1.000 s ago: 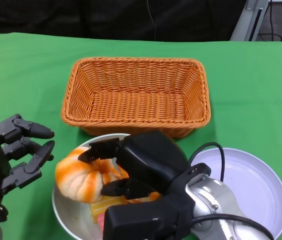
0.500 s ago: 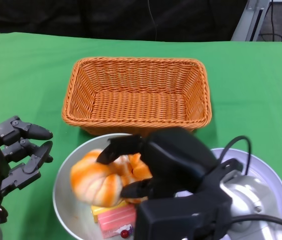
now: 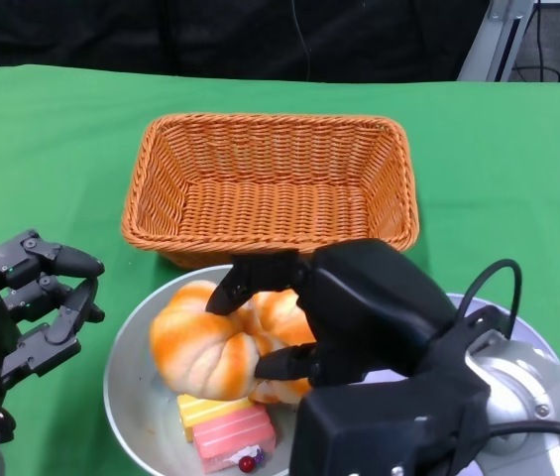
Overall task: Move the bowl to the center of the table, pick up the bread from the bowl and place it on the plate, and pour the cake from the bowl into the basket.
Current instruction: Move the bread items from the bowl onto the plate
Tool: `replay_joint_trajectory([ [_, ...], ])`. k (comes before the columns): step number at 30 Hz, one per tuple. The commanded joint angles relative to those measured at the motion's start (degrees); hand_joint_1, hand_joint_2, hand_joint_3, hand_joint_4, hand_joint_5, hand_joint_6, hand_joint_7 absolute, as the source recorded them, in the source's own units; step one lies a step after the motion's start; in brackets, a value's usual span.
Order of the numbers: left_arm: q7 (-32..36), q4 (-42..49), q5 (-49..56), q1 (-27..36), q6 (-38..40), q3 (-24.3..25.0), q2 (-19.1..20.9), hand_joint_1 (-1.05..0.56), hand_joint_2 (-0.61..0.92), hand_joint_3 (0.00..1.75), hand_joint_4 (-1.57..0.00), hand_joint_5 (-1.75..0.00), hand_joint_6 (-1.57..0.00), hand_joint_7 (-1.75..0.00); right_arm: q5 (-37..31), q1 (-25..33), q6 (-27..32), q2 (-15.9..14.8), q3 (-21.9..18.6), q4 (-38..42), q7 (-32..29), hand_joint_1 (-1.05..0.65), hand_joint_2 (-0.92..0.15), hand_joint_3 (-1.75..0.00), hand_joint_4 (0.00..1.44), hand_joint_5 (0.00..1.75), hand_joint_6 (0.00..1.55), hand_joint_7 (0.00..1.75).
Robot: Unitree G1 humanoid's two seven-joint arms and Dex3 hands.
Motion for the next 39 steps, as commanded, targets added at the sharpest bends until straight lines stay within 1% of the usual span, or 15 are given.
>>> replay_joint_trajectory([
  [1,-0.8,0.7,-0.5,-0.7,-1.2,0.6,1.2,-0.08,0.63,0.76,-0.76,-1.41,-0.8,-1.08,1.3,-0.3,-0.4,-0.4,-1.8,-1.9,-0.2,-0.19,-0.92,-0.35,0.8,1.75,0.75,1.01],
  [6,-0.9,1.0,-0.5,-0.7,-1.7,0.6,1.2,-0.09,0.62,0.76,-0.77,-1.41,-0.8,-1.07,2.8,-0.3,-0.9,-0.3,-3.0,-2.8,-0.5,-0.19,-0.92,-0.35,0.81,1.75,0.76,1.01],
  [8,-0.5,0.9,-0.2,-0.7,-1.5,0.6,1.2,-0.09,0.62,0.76,-0.77,-1.41,-0.81,-1.07,3.4,-0.5,-0.6,-0.4,-3.2,-3.4,-0.2,-0.19,-0.92,-0.37,0.82,1.75,0.73,1.09],
  [12,-0.3,0.7,0.3,-0.5,-1.7,0.4,1.3,-0.07,0.62,0.79,-0.77,-1.41,-0.81,-1.07,3.6,-0.3,0.7,-0.5,-3.4,-4.8,0.7,-0.19,-0.92,-0.36,0.81,1.75,0.71,1.16],
  [14,-0.2,0.4,0.4,-0.4,-1.6,0.4,1.2,-0.08,0.61,0.82,-0.76,-1.42,-0.81,-1.07,3.6,-0.2,1.3,-0.6,-3.5,-5.4,1.2,-0.19,-0.92,-0.36,0.81,1.75,0.66,1.27],
  [17,-0.6,0.4,0.0,-0.4,-1.7,0.5,1.1,-0.08,0.6,0.83,-0.76,-1.42,-0.81,-1.08,3.8,0.2,1.9,-1.3,-3.9,-6.5,2.0,-0.18,-0.92,-0.38,0.81,1.75,0.63,1.35],
  [21,-0.5,0.3,0.1,-0.4,-1.5,0.5,1.2,-0.08,0.6,0.83,-0.76,-1.42,-0.81,-1.08,4.1,0.9,2.3,-2.5,-4.7,-8.3,3.2,-0.18,-0.92,-0.39,0.82,1.75,0.62,1.38],
  [25,-0.3,0.4,0.3,-0.4,-1.4,0.6,1.3,-0.08,0.6,0.82,-0.76,-1.41,-0.81,-1.08,5.0,1.6,2.6,-3.7,-5.7,-10.0,4.2,-0.16,-0.91,-0.43,0.81,1.75,0.61,1.44],
  [29,-0.5,1.0,0.4,-0.7,-2.1,0.6,1.4,-0.07,0.6,0.83,-0.76,-1.42,-0.81,-1.08,6.5,2.5,3.1,-4.7,-7.2,-11.8,5.0,-0.14,-0.85,-0.56,0.81,1.75,0.57,1.54],
  [31,-0.6,1.1,0.4,-0.7,-2.3,0.6,1.5,-0.06,0.6,0.85,-0.76,-1.42,-0.81,-1.09,6.8,2.9,3.8,-5.2,-7.7,-12.6,5.5,-0.14,-0.84,-0.58,0.81,1.75,0.56,1.55],
  [33,-0.6,1.1,0.4,-0.7,-2.5,0.5,1.6,-0.04,0.59,0.88,-0.76,-1.43,-0.8,-1.1,7.2,3.5,3.7,-5.8,-8.2,-13.1,5.6,-0.14,-0.82,-0.62,0.8,1.75,0.59,1.46],
  [36,-0.7,0.9,0.3,-0.6,-2.4,0.4,1.7,-0.05,0.57,0.9,-0.76,-1.43,-0.8,-1.1,8.1,4.3,3.3,-6.7,-9.2,-13.7,5.8,-0.14,-0.81,-0.63,0.79,1.75,0.61,1.39],
  [39,-0.4,0.7,0.3,-0.4,-2.2,0.4,1.7,-0.06,0.57,0.9,-0.76,-1.43,-0.8,-1.1,10.1,5.3,3.1,-7.6,-10.9,-14.3,5.9,-0.14,-0.79,-0.63,0.81,1.75,0.63,1.36],
])
